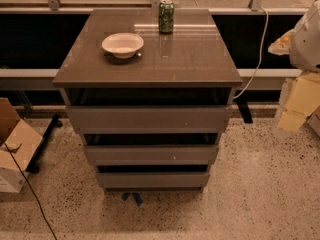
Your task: Open middle drawer
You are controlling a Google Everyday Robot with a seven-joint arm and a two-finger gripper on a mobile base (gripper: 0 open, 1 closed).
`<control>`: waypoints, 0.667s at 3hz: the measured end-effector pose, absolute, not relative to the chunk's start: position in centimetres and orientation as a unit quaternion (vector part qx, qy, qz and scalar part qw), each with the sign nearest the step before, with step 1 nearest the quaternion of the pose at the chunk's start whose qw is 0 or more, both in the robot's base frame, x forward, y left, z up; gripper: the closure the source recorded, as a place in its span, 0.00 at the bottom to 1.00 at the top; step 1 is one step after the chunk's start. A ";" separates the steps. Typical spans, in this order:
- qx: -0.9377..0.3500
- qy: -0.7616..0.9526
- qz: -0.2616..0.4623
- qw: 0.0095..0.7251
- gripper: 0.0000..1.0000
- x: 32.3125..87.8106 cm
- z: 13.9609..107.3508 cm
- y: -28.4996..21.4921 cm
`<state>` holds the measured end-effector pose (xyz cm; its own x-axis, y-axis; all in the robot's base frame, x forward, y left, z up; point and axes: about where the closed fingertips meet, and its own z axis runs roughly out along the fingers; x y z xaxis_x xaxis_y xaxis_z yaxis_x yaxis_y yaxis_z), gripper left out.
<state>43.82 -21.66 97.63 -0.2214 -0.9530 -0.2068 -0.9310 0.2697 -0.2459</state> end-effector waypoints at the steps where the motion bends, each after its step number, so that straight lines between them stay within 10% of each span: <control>1: -0.603 0.781 -0.035 0.159 0.00 43.8 97.6 -21.7; 2: -0.611 0.772 -0.033 0.172 0.00 44.0 96.5 -21.1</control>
Offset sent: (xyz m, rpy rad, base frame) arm 0.0057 0.0136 -0.0339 0.0401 -0.0314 0.0601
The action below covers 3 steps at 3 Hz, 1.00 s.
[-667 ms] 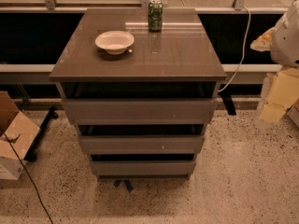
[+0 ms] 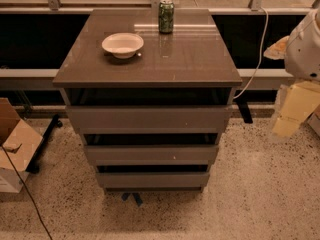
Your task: Open middle drawer
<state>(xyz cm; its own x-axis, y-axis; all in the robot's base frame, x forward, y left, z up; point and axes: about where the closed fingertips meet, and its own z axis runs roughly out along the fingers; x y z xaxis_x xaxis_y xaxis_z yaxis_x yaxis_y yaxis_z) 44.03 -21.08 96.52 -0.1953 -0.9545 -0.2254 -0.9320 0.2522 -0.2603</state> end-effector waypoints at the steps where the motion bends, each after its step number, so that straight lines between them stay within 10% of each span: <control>1: -0.616 0.763 -0.026 0.194 0.00 44.0 94.5 -20.5; 3: -0.618 0.749 -0.025 0.238 0.00 45.8 87.1 -20.2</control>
Offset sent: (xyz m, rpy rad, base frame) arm 0.0126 0.0106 -0.0864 0.1059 -0.1183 0.0483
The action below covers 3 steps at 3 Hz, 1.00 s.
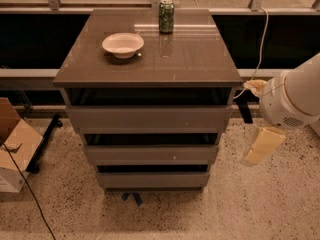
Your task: Open middle drawer
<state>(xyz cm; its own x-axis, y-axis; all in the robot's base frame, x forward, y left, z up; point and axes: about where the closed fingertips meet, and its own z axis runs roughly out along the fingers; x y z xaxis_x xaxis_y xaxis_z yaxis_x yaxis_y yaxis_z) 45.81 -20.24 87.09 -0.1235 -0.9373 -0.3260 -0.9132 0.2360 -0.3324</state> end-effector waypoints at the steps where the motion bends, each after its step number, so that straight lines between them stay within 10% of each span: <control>1: -0.617 0.754 0.007 0.226 0.00 47.9 83.6 -20.5; 3: -0.612 0.761 0.004 0.216 0.00 48.5 81.4 -19.2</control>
Offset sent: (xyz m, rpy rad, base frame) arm 0.0180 -0.0018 -0.0289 0.0282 0.0482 0.0061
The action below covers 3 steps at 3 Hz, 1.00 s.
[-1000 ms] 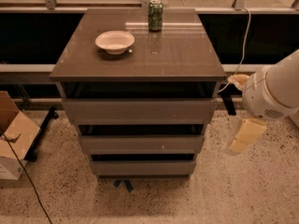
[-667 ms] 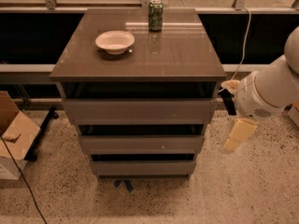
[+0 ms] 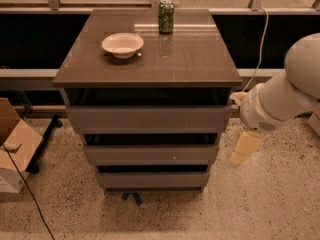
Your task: Open middle drawer
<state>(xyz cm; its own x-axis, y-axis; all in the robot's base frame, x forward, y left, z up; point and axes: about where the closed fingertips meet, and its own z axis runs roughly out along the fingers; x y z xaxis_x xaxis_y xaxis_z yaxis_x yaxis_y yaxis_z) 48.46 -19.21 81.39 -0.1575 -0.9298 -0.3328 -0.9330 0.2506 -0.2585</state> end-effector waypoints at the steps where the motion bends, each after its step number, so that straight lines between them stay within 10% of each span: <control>1: -0.603 0.767 0.002 0.220 0.00 49.4 77.4 -17.5; 3: -0.590 0.767 0.036 0.248 0.00 51.0 71.4 -15.8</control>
Offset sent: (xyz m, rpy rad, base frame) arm 0.0306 0.0367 -0.1003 0.0889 -0.0070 -0.0348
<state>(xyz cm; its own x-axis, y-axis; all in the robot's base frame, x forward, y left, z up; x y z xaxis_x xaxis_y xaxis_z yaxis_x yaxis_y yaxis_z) 51.05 -15.79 71.41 -0.1797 -0.8877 -0.4238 -0.9237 0.3005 -0.2378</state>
